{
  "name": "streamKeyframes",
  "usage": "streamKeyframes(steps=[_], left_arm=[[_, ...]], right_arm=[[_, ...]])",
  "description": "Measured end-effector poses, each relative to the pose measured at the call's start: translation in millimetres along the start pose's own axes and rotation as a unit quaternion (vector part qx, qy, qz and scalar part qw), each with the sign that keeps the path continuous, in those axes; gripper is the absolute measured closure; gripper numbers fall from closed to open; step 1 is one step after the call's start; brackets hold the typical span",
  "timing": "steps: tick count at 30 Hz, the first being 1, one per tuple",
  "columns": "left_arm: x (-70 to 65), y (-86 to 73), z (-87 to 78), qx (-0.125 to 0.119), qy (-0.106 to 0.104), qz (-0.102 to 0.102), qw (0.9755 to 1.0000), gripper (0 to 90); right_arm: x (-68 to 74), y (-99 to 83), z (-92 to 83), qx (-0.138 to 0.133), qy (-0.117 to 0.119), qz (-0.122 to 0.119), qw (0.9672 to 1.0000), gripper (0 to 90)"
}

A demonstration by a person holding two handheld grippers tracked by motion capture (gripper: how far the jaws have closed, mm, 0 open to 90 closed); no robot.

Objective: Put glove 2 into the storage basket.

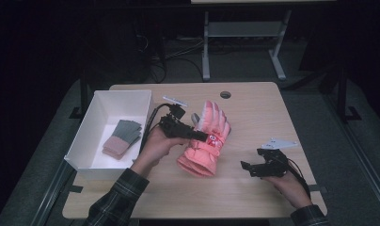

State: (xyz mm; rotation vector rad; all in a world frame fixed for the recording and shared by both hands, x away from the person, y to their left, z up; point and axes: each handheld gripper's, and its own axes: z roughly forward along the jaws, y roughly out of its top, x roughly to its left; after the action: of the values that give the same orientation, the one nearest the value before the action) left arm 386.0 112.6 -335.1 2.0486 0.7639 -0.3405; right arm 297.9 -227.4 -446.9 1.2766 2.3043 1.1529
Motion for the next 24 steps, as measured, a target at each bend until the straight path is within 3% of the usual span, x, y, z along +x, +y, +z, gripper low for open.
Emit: streamKeyframes(steps=[11, 24], left_arm=[[-0.6, 14.7, -79.7, -0.023, 0.043, -0.004, 0.9988, 58.7], [25.5, 1.2, -159.8, -0.077, 0.079, -0.037, 0.9932, 58.7]], right_arm=[[1.1, -0.3, 1.4, 0.002, 0.002, -0.003, 1.0, 11.0], [-3.6, -1.4, -0.6, -0.004, -0.002, 0.003, 1.0, 11.0]])
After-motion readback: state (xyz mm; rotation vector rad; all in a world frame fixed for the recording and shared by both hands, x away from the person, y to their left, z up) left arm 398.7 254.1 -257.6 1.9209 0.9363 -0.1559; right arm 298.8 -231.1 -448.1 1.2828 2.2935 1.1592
